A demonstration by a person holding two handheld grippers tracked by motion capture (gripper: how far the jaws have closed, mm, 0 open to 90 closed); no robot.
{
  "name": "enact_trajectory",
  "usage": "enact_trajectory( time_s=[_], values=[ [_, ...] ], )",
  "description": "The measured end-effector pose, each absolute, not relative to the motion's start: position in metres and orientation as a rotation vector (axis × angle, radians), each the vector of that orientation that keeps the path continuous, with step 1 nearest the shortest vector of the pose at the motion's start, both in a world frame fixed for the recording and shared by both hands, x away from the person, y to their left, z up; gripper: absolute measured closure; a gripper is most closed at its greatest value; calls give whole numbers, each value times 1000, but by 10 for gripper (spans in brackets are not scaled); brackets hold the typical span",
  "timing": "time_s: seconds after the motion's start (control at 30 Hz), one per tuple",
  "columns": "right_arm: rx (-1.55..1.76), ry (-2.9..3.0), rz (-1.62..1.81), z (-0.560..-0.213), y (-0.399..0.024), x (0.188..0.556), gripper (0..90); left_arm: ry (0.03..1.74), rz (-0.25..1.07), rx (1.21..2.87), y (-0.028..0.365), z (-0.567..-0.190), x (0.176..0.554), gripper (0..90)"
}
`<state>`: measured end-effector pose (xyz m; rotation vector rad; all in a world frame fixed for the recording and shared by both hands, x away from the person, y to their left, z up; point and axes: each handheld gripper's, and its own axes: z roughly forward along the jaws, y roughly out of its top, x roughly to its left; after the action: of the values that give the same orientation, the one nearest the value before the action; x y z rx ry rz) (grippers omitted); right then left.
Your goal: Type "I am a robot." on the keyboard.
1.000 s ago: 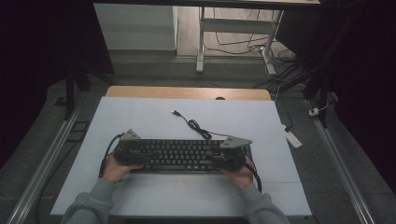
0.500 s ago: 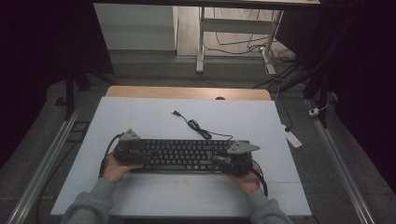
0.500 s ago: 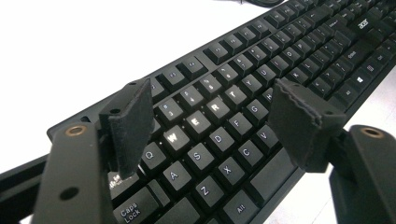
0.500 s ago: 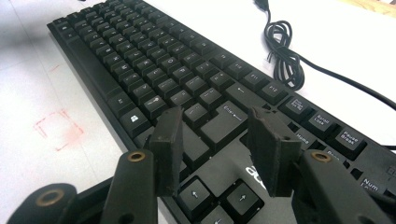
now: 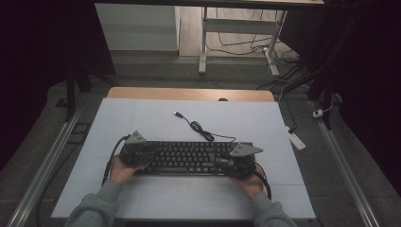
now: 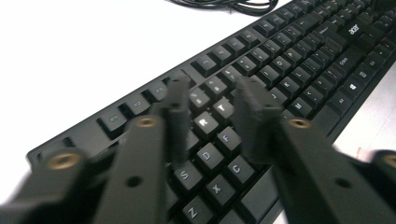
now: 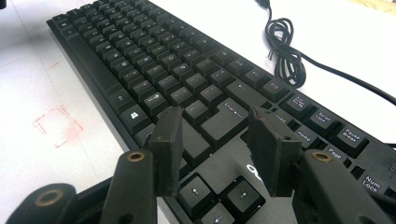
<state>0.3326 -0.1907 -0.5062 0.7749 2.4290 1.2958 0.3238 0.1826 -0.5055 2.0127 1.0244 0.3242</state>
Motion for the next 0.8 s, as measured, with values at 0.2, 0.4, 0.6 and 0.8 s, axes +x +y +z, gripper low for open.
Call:
enact_trajectory(
  time_s=[0.2,0.4,0.6,0.8],
  values=[
    [772,2433,1292,-507,-190,333,554,996,323,2034,174,-507,326,887],
    [768,2439,1278,-507,-189,333,553,988,323,2058,164,-511,332,889],
    [771,2439,1278,-508,-188,333,552,991,325,2095,157,-518,337,888],
    [772,2439,1268,-509,-188,333,551,1004,328,2097,154,-522,340,887]
  ],
)
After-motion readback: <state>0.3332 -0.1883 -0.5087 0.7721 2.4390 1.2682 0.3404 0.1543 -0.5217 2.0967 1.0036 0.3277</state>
